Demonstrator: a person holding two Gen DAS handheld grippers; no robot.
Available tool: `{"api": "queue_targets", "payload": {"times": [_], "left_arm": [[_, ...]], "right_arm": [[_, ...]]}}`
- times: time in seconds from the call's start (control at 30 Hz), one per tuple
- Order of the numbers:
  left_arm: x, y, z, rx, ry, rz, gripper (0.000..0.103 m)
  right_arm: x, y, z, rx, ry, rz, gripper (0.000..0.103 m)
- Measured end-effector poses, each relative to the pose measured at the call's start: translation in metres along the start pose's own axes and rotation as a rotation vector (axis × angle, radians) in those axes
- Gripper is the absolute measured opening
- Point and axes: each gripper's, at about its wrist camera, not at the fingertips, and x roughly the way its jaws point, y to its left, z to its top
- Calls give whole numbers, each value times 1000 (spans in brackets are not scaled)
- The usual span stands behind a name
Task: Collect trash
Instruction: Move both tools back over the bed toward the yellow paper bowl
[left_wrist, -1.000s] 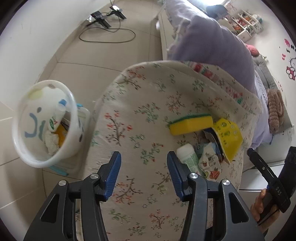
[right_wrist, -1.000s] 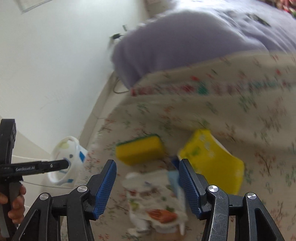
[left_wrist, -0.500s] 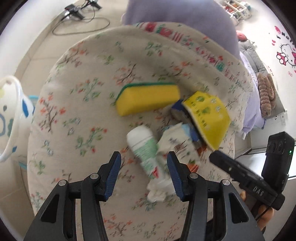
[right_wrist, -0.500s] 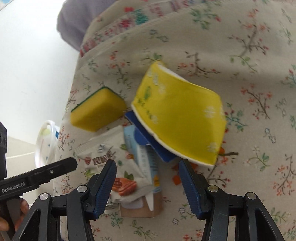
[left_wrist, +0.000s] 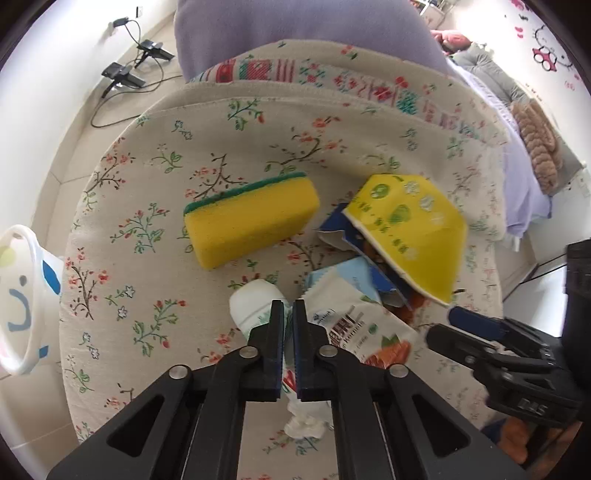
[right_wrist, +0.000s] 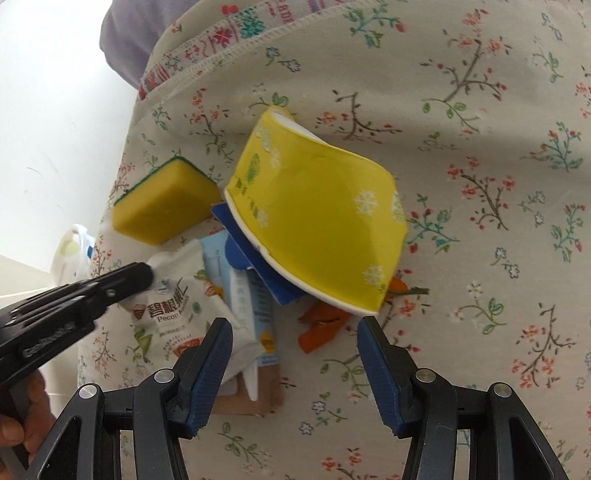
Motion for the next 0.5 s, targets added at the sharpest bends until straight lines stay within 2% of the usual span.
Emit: {"api": "queue_targets", "payload": {"times": [0.17, 0.3, 0.5], "left_arm": [[-31, 16, 3, -47, -46, -75, 0], [-58, 31, 3, -97, -109, -94, 0], [-83, 58, 1, -147, -155, -98, 0]], "right_arm": [[0, 1, -1, -10, 3, 14, 61], [-4, -2, -2, -16, -5, 3, 61], [-33, 16, 6, -138, -183, -144, 61]]}}
